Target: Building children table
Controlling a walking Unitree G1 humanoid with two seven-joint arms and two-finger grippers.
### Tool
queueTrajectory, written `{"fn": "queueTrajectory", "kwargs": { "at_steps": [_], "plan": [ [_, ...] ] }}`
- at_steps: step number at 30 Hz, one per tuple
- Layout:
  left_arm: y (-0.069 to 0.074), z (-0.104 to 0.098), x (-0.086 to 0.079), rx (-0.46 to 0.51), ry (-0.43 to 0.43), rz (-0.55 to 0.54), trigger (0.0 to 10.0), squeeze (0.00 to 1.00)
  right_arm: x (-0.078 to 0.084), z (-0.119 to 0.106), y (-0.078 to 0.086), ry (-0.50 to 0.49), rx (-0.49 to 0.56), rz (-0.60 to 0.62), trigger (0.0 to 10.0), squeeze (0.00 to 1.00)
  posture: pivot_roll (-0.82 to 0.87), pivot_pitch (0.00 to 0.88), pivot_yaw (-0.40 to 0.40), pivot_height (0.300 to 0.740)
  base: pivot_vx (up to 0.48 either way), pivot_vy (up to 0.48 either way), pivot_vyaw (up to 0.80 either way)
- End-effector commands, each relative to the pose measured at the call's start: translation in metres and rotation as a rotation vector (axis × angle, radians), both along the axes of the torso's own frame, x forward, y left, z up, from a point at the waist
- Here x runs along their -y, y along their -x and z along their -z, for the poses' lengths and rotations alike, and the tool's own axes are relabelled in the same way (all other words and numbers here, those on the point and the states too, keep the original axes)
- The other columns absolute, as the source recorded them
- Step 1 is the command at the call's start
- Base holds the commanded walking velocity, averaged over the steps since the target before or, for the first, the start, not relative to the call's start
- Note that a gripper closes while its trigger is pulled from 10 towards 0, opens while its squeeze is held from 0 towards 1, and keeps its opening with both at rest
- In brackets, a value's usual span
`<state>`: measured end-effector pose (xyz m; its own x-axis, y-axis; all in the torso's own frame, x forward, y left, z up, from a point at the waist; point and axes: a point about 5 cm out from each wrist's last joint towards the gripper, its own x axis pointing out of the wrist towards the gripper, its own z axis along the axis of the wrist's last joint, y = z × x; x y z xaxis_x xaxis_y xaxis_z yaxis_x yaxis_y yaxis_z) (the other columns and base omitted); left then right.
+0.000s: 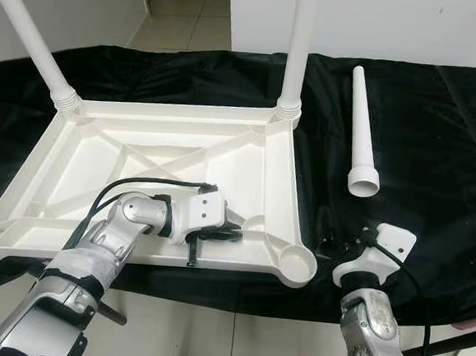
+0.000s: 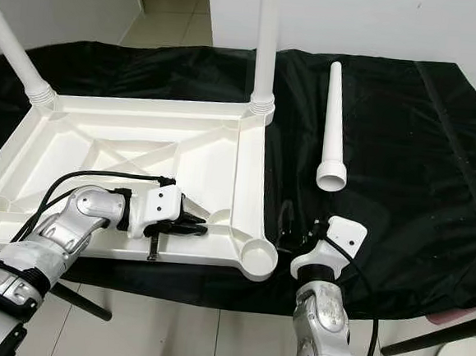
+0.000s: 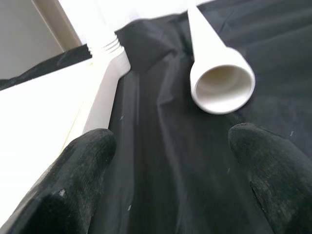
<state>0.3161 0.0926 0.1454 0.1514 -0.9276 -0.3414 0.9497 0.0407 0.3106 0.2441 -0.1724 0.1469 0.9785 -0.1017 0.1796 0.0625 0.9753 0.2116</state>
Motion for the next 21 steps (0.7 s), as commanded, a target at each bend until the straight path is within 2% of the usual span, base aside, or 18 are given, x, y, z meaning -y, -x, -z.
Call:
{"fn": "queueTrajectory", "kwargs": {
  "at_steps": [1,6,7,8,9,15,18,20,21],
  "plan": [
    [0.003,-0.006,0.0,-0.054,0.021,0.058,10.0,1.0,0.002,0.002,-0.001,-0.002,-0.001,0.013,10.0,0.0,-0.11,0.093,0.081,0.74,0.0,0.0,0.0],
    [0.0,-0.018,-0.007,-0.028,0.016,0.061,10.0,1.0,0.004,0.002,-0.004,-0.003,0.001,0.016,10.0,0.0,-0.1,0.086,0.076,0.74,0.0,0.0,0.0],
    [-0.001,-0.021,-0.008,-0.016,0.016,0.062,10.0,0.58,0.004,0.002,-0.004,-0.002,0.002,0.015,10.0,0.0,-0.1,0.084,0.073,0.74,0.0,0.0,0.0],
    [-0.001,-0.021,-0.008,-0.016,0.016,0.062,10.0,0.58,0.004,0.002,-0.004,-0.002,0.002,0.015,10.0,0.0,-0.1,0.084,0.073,0.74,0.0,0.0,0.0],
    [-0.001,-0.025,-0.01,-0.009,0.021,0.068,10.0,0.0,0.003,0.001,-0.005,-0.001,0.005,0.011,10.0,0.0,-0.1,0.084,0.073,0.74,0.0,0.0,0.0],
    [-0.004,-0.041,-0.016,-0.046,0.084,0.036,10.0,0.0,0.003,-0.001,-0.009,0.003,0.018,0.001,10.0,0.0,-0.1,0.074,0.064,0.74,0.0,0.0,0.0],
    [-0.008,-0.054,-0.021,-0.058,0.195,-0.075,10.0,0.0,0.009,-0.006,-0.012,0.009,0.047,0.017,10.0,0.0,-0.1,0.07,0.066,0.74,0.0,0.0,0.0],
    [-0.008,-0.057,-0.022,-0.059,0.225,-0.105,10.0,0.0,0.01,-0.007,-0.012,0.01,0.053,0.021,10.0,0.0,-0.1,0.069,0.069,0.74,0.0,0.0,0.0],
    [-0.005,-0.062,-0.022,-0.058,0.278,-0.14,10.0,0.0,0.012,-0.009,-0.013,0.015,0.063,0.033,10.0,0.0,-0.11,0.067,0.074,0.74,0.0,0.0,0.0]
  ]
}}
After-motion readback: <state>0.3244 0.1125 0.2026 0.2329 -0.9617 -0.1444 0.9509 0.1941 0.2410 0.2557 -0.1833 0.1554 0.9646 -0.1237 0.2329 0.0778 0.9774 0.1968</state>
